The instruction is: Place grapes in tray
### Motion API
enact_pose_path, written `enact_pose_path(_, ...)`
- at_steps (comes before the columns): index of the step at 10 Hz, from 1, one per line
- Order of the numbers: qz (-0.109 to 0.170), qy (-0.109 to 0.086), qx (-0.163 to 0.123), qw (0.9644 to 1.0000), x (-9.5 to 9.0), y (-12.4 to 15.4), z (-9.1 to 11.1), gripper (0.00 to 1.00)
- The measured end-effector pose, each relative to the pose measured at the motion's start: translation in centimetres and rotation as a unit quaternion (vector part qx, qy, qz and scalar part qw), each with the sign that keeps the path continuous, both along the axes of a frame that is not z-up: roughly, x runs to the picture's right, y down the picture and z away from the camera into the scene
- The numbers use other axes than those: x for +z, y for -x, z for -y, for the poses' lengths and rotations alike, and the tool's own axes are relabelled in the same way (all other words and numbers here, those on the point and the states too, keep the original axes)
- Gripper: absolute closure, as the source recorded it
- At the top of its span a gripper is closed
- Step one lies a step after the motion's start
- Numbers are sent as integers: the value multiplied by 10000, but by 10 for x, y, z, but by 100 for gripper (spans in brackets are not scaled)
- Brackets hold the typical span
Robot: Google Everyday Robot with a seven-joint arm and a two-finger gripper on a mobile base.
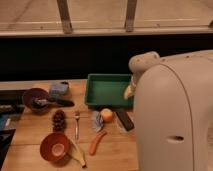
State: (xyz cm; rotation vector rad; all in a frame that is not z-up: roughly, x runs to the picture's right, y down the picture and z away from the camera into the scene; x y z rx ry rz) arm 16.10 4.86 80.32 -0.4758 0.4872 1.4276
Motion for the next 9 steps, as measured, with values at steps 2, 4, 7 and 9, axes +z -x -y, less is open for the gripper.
enact_pose_path(2,739,56,-319,9967,-11,62,-4,28)
enact_pose_path(4,1696,264,-538,9837,-25,131,-10,28)
enact_pose_path(7,2789,650,-805,9547,-53,201,-30,28)
enact_pose_path(9,3003,711,-864,9473,-60,214,-35,28)
